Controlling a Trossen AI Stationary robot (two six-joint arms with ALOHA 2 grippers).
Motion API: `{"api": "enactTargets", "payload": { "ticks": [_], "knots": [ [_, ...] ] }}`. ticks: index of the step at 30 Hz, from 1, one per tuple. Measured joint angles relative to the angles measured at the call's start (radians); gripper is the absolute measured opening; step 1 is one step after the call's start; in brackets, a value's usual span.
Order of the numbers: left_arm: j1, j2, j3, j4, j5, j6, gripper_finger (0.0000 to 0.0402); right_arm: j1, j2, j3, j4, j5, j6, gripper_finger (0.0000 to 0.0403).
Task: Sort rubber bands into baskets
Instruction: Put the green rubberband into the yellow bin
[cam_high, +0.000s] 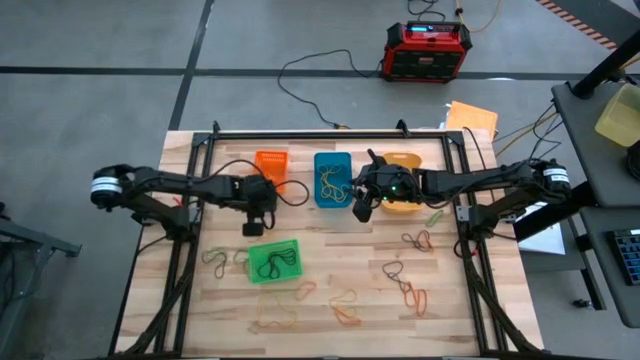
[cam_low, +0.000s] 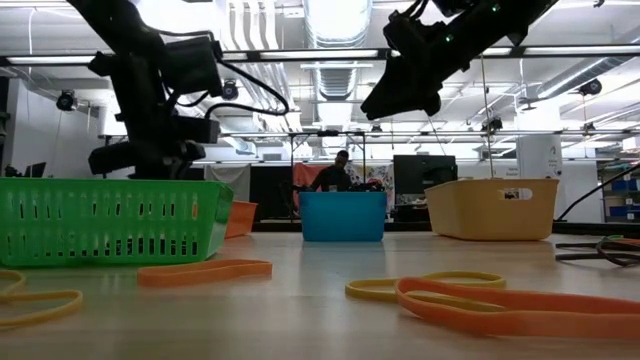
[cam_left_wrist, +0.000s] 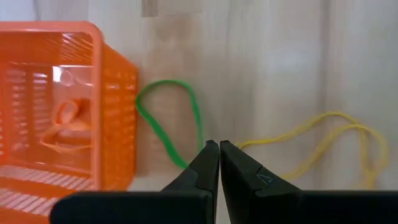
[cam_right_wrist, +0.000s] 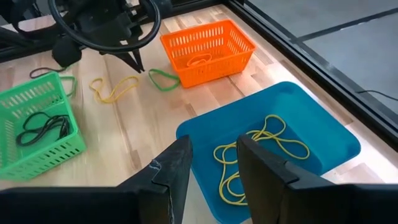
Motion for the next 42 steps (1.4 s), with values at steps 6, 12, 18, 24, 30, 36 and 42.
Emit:
{"api": "enactTargets", "payload": {
  "ticks": [6, 12, 18, 24, 30, 36, 42],
  "knots": [
    [0.018, 0.033, -0.001, 0.007, -0.008, 0.054, 0.0016, 0.000, 0.000, 0.000, -0.001, 0.000, 0.001, 0.0125],
    [0.023, 0.079, -0.001, 0.015, -0.004, 0.075, 0.0050, 0.000, 0.000, 0.000, -0.001, 0.000, 0.002, 0.0123],
    [0.042, 0.122, -0.001, 0.034, -0.004, 0.076, 0.0071, 0.000, 0.000, 0.000, -0.001, 0.000, 0.002, 0.0129],
    [0.053, 0.140, 0.000, 0.037, 0.001, 0.076, 0.0063, 0.000, 0.000, -0.001, -0.001, 0.000, 0.002, 0.0127],
    [0.053, 0.137, 0.000, 0.034, 0.010, 0.076, 0.0007, 0.000, 0.000, -0.002, -0.001, 0.000, 0.002, 0.0126],
    [0.048, 0.091, 0.002, -0.005, -0.013, 0.067, 0.0001, 0.000, 0.000, -0.002, -0.001, 0.000, -0.001, 0.0130],
    [0.027, -0.035, 0.037, -0.057, 0.025, 0.043, 0.0000, 0.002, 0.000, -0.002, 0.000, -0.002, -0.027, 0.0124]
  ]
}}
